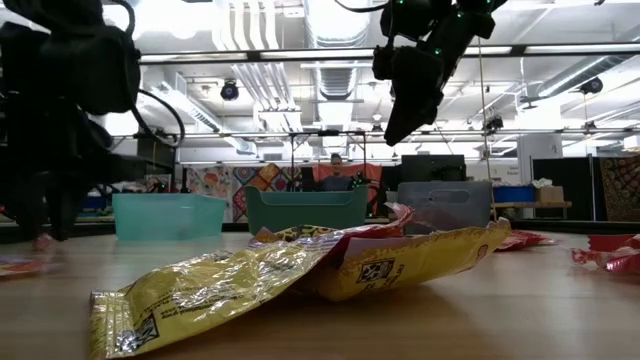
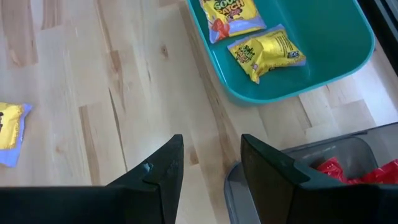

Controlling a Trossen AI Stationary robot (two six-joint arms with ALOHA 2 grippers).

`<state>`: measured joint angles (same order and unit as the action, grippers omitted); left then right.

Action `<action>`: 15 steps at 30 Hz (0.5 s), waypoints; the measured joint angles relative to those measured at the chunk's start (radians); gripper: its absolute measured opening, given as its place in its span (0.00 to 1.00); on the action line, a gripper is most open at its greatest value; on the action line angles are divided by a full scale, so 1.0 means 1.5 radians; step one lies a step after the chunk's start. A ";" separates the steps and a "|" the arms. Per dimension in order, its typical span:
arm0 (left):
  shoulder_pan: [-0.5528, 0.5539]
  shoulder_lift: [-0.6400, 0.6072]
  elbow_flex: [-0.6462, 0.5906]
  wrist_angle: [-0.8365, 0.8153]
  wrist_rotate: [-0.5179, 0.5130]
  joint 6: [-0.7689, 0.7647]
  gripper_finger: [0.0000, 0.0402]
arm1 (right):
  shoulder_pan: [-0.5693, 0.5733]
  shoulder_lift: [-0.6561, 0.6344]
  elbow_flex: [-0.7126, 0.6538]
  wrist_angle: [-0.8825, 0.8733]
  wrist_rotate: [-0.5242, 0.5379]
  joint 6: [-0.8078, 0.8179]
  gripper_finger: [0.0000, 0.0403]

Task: Sort candy
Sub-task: Put the white candy into the blue bin

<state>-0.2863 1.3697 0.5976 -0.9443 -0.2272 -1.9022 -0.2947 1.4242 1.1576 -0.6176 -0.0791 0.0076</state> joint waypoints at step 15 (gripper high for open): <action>-0.004 0.091 0.065 0.029 0.006 0.114 0.17 | 0.000 0.000 -0.001 -0.018 0.000 -0.019 0.37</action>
<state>-0.2920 1.5068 0.6951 -0.9010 -0.2175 -1.7313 -0.2947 1.4242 1.1568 -0.6446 -0.0788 -0.0206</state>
